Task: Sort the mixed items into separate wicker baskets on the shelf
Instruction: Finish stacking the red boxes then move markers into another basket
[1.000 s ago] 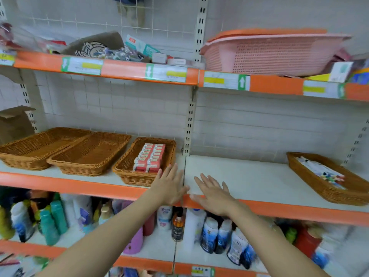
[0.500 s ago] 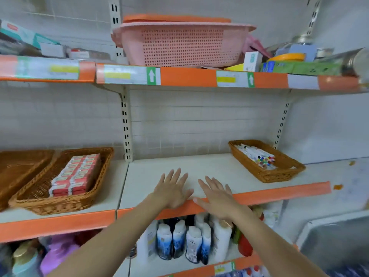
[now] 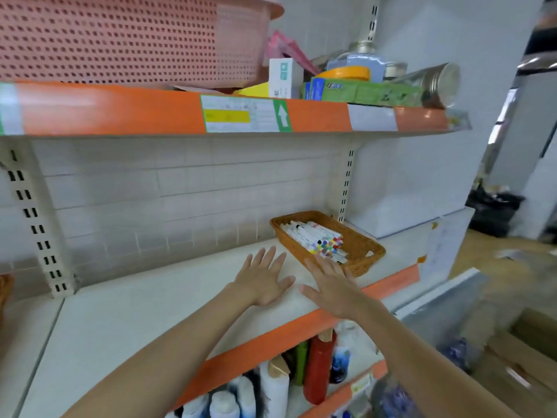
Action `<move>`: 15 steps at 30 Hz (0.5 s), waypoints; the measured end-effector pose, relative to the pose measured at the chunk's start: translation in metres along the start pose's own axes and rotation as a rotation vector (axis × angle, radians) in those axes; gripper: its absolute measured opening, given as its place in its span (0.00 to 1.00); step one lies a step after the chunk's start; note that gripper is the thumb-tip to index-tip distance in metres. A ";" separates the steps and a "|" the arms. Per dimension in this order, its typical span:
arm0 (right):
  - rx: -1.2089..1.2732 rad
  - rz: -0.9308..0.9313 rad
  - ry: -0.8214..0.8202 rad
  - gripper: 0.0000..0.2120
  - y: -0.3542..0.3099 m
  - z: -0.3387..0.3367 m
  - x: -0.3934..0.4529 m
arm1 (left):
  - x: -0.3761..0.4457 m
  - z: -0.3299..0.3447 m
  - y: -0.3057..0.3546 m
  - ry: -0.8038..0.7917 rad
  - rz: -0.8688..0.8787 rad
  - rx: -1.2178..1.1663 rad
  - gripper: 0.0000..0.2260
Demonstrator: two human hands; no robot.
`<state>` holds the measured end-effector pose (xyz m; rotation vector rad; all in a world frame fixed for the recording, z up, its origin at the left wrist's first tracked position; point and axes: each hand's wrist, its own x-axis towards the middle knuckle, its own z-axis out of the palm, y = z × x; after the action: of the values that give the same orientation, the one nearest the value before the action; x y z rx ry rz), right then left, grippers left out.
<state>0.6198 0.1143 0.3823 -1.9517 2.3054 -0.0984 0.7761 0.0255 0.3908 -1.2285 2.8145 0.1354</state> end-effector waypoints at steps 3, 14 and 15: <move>-0.006 0.033 0.008 0.32 0.032 -0.005 0.008 | 0.029 0.002 0.023 0.026 0.043 -0.021 0.30; 0.147 -0.043 0.063 0.21 0.148 -0.037 0.054 | 0.112 -0.007 0.072 0.137 0.137 -0.208 0.20; 0.126 -0.053 0.049 0.20 0.154 -0.038 0.057 | 0.116 -0.006 0.075 0.136 0.139 -0.217 0.18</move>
<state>0.4549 0.0830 0.3976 -1.9693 2.2174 -0.2917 0.6418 -0.0085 0.3900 -1.1166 3.0721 0.3893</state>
